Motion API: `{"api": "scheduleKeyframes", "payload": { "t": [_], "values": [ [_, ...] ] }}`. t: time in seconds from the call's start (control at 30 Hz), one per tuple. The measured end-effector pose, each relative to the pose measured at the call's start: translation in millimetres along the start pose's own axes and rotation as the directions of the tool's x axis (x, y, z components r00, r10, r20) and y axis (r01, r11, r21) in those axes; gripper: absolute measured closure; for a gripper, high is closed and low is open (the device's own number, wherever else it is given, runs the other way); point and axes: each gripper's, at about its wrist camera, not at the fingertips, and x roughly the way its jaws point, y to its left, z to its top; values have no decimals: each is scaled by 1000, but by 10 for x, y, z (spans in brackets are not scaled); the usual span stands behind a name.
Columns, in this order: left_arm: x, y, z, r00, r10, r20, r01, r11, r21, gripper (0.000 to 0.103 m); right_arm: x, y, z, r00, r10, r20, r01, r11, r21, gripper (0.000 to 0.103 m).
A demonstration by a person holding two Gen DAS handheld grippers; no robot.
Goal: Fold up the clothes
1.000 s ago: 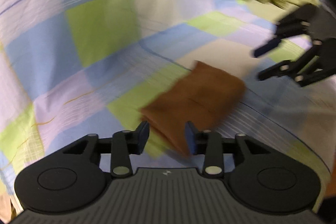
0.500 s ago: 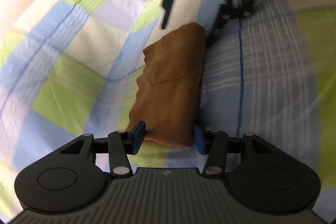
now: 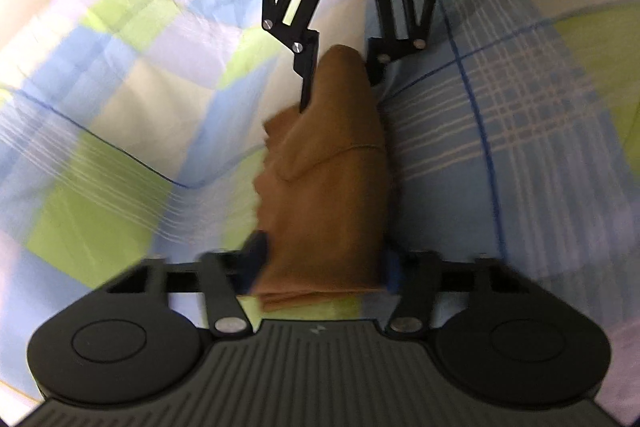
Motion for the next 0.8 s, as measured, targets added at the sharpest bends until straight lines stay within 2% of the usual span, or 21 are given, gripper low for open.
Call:
{"api": "scheduleKeyframes", "payload": {
  "t": [0.07, 0.13, 0.2, 0.3, 0.37, 0.4, 0.43, 0.47, 0.53, 0.6, 0.63, 0.67, 0.7, 0.73, 0.8],
  "values": [
    [-44, 103, 38, 999, -36, -13, 35, 997, -67, 77, -42, -223, 52, 997, 73, -16, -69, 983, 169, 78],
    [-132, 309, 75, 997, -76, -11, 73, 980, -184, 80, -125, -455, 71, 990, 141, -3, -134, 943, 306, 79],
    [-254, 482, 110, 992, -124, 0, 119, 952, -281, 80, -214, -699, 120, 976, 217, 18, -204, 885, 418, 80],
    [-489, 665, 225, 976, -217, 20, 208, 899, -385, 80, -348, -936, 157, 940, 337, 59, -313, 778, 545, 80],
    [-686, 755, 321, 948, -317, 34, 297, 840, -454, 80, -432, -1054, 183, 893, 433, 118, -403, 658, 636, 80],
    [-756, 797, 351, 933, -357, 44, 333, 810, -483, 80, -416, -1115, 189, 858, 492, 148, -452, 586, 673, 80],
    [-821, 803, 371, 907, -417, 58, 382, 759, -527, 80, -428, -1120, 186, 834, 525, 169, -479, 536, 695, 80],
    [-816, 806, 370, 880, -470, 70, 422, 705, -570, 79, -421, -1100, 139, 790, 577, 206, -512, 438, 739, 79],
    [-750, 803, 339, 816, -570, 98, 484, 580, -656, 79, -398, -1053, 30, 685, 665, 298, -552, 206, 808, 79],
    [-479, 774, 208, 740, -662, 120, 501, 423, -755, 79, -205, -870, -210, 573, 728, 377, -503, -51, 863, 79],
    [-332, 764, 130, 710, -692, 127, 491, 358, -794, 79, -135, -817, -285, 545, 741, 394, -476, -114, 872, 79],
    [-179, 779, 41, 706, -697, 122, 462, 324, -826, 79, -25, -763, -406, 530, 744, 406, -434, -173, 884, 79],
    [-51, 834, -33, 718, -687, 111, 427, 309, -850, 79, 93, -708, -535, 518, 746, 418, -387, -231, 892, 79],
    [63, 914, -95, 733, -673, 98, 394, 302, -868, 78, 173, -723, -626, 532, 734, 423, -357, -258, 898, 79],
    [182, 1010, -191, 761, -645, 69, 338, 303, -891, 71, 255, -821, -739, 579, 706, 409, -329, -257, 909, 79]
  ]
}}
